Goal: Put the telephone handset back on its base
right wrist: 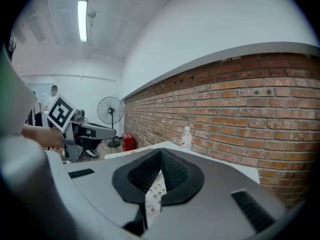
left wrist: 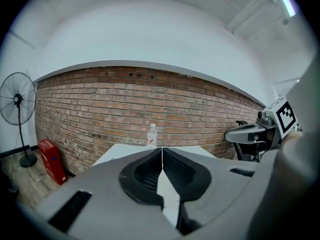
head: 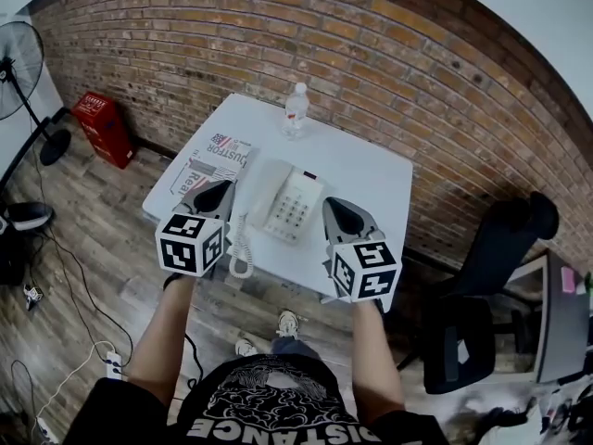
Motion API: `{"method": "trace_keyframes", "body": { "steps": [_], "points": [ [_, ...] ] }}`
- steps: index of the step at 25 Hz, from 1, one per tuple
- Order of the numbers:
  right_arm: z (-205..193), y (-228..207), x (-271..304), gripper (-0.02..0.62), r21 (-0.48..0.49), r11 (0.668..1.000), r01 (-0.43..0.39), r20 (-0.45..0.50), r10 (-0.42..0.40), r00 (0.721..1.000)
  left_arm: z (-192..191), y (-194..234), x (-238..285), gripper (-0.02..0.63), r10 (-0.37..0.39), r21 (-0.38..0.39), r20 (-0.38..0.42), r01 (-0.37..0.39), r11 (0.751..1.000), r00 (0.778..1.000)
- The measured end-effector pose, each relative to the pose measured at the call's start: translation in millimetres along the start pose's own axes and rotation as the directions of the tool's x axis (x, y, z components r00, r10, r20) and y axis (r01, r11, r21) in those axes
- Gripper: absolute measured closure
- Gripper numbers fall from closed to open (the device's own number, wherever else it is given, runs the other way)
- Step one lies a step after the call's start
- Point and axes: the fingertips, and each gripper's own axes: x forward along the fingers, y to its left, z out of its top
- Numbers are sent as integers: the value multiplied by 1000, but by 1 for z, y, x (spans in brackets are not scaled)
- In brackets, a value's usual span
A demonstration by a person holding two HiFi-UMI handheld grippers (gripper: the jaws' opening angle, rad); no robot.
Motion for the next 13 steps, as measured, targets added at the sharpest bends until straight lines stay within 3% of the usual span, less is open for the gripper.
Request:
{"method": "trace_keyframes", "body": {
  "steps": [13],
  "points": [
    [-2, 2, -2, 595, 5, 1000, -5, -3, 5, 1000, -7, -1, -3, 595, -5, -13, -20, 4, 1000, 1000]
  ]
}}
